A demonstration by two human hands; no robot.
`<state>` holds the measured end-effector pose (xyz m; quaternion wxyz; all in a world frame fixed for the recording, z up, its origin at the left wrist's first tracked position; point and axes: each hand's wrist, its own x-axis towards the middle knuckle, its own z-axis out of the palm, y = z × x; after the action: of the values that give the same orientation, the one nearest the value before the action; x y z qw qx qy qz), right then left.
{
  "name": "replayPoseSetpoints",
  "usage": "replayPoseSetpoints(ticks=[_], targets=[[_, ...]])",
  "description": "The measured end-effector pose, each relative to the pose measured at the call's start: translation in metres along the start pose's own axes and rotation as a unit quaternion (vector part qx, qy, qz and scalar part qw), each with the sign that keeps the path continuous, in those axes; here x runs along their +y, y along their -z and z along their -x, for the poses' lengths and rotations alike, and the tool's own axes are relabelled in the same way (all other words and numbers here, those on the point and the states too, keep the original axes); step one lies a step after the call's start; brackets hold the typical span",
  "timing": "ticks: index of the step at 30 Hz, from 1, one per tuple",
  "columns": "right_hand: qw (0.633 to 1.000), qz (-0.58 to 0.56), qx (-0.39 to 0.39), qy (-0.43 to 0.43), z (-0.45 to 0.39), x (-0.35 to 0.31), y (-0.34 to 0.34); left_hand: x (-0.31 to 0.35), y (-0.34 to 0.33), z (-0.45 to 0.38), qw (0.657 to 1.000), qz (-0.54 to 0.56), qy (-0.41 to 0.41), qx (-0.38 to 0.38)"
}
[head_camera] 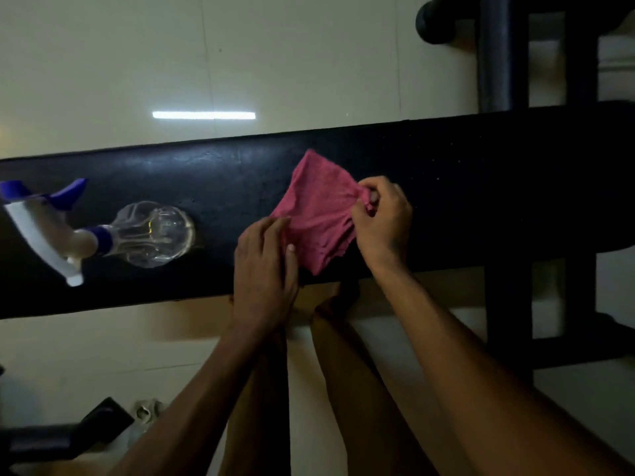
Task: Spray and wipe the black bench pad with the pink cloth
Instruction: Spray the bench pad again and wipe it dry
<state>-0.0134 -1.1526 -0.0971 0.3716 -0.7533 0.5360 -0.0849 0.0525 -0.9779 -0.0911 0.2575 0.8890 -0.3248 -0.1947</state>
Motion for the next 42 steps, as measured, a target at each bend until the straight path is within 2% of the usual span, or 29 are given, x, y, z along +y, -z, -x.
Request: replayPoseSetpoints(ticks=[2, 4, 5, 7, 10, 13, 16, 20, 21, 24, 26, 28, 30, 33, 36, 39, 42], targets=[[0.995, -0.017, 0.059, -0.072, -0.012, 0.024, 0.027, 0.004, -0.006, -0.013, 1.000, -0.014, -0.018, 0.010], [0.993, 0.031, 0.084, -0.082, -0.020, 0.046, 0.052, 0.009, -0.013, -0.030, 0.999, -0.022, -0.034, 0.015], [0.992, 0.069, 0.086, -0.054, -0.021, 0.054, 0.060, 0.009, -0.017, -0.041, 0.999, -0.026, -0.045, 0.012], [0.988, 0.136, 0.051, 0.053, -0.020, 0.059, 0.063, 0.003, -0.024, -0.061, 0.997, -0.049, -0.065, 0.004], [0.950, 0.226, -0.069, 0.205, -0.014, 0.053, 0.040, -0.017, -0.028, -0.082, 0.991, -0.099, -0.084, -0.018], [0.903, 0.322, -0.150, 0.243, -0.017, 0.050, 0.005, -0.034, -0.032, -0.084, 0.982, -0.141, -0.123, -0.030], [0.882, 0.361, -0.143, 0.267, -0.021, 0.059, -0.011, -0.042, -0.038, -0.080, 0.977, -0.162, -0.140, -0.017], [0.845, 0.368, -0.147, 0.359, -0.060, 0.091, 0.025, -0.043, -0.040, -0.082, 0.978, -0.153, -0.144, -0.009], [0.853, 0.377, -0.135, 0.334, -0.074, 0.098, 0.039, -0.044, -0.039, -0.081, 0.978, -0.150, -0.145, -0.013], [0.911, 0.382, -0.037, 0.151, -0.115, 0.095, 0.056, -0.047, -0.039, -0.082, 0.978, -0.149, -0.145, -0.008], [0.926, 0.376, 0.018, 0.038, -0.128, 0.077, 0.039, -0.048, -0.041, -0.083, 0.978, -0.147, -0.150, -0.007], [0.933, 0.359, 0.028, -0.015, -0.133, 0.050, 0.012, -0.048, -0.041, -0.083, 0.978, -0.145, -0.148, -0.006], [0.940, 0.336, -0.020, 0.051, -0.122, 0.020, -0.019, -0.048, -0.041, -0.083, 0.977, -0.152, -0.148, -0.002], [0.904, 0.350, -0.095, 0.227, -0.084, -0.003, -0.056, -0.050, -0.042, -0.084, 0.975, -0.155, -0.157, 0.006], [0.885, 0.347, -0.118, 0.286, -0.056, 0.023, -0.044, -0.049, -0.041, -0.084, 0.977, -0.149, -0.151, 0.004], [0.888, 0.349, -0.120, 0.275, -0.045, 0.080, 0.008, -0.047, -0.041, -0.083, 0.978, -0.141, -0.150, 0.000], [0.904, 0.380, -0.080, 0.182, -0.062, 0.113, 0.052, -0.047, -0.040, -0.084, 0.980, -0.137, -0.141, -0.008]])
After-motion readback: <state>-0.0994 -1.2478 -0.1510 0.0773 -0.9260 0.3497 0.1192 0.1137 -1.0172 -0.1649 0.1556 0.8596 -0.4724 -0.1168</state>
